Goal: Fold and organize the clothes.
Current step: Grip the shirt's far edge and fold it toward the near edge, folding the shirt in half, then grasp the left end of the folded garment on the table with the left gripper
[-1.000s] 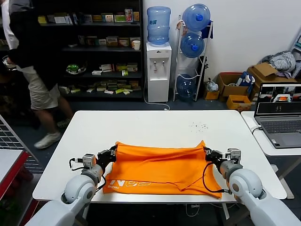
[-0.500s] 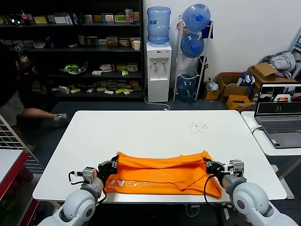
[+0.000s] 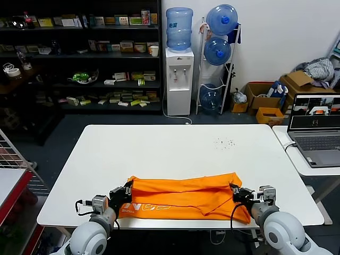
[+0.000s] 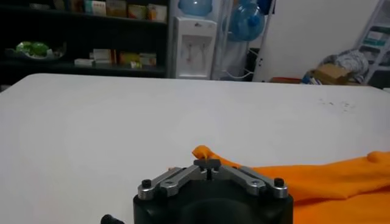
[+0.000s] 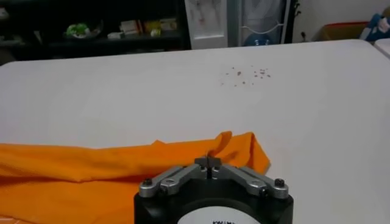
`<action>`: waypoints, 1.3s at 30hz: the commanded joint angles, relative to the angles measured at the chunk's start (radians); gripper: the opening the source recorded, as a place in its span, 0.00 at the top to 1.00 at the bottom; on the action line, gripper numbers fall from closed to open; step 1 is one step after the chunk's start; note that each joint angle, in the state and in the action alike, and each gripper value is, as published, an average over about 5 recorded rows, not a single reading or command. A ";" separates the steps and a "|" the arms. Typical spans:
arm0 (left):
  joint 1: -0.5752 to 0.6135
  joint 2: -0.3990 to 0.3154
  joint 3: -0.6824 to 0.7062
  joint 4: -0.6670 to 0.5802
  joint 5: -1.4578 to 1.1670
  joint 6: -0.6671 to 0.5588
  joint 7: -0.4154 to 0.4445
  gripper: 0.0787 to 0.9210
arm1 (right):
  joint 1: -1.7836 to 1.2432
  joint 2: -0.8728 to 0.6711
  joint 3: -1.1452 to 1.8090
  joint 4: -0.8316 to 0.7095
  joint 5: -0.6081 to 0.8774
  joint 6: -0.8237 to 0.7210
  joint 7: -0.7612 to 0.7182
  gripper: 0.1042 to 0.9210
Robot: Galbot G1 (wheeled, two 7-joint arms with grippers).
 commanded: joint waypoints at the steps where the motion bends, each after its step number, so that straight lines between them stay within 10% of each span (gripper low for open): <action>1: 0.025 0.008 -0.006 -0.014 0.017 0.001 -0.014 0.99 | -0.015 -0.002 0.004 0.009 -0.001 -0.001 0.003 0.98; 10: 0.041 0.005 -0.024 0.003 0.020 0.020 -0.007 0.95 | -0.028 -0.003 0.025 0.011 -0.026 0.001 -0.018 0.90; 31: 0.101 -0.057 -0.056 0.051 0.023 0.008 0.014 0.24 | -0.161 0.022 0.175 0.084 -0.088 0.048 -0.057 0.17; 39: 0.070 -0.060 -0.039 0.092 0.022 0.005 0.015 0.12 | -0.169 0.028 0.180 0.087 -0.091 0.046 -0.053 0.12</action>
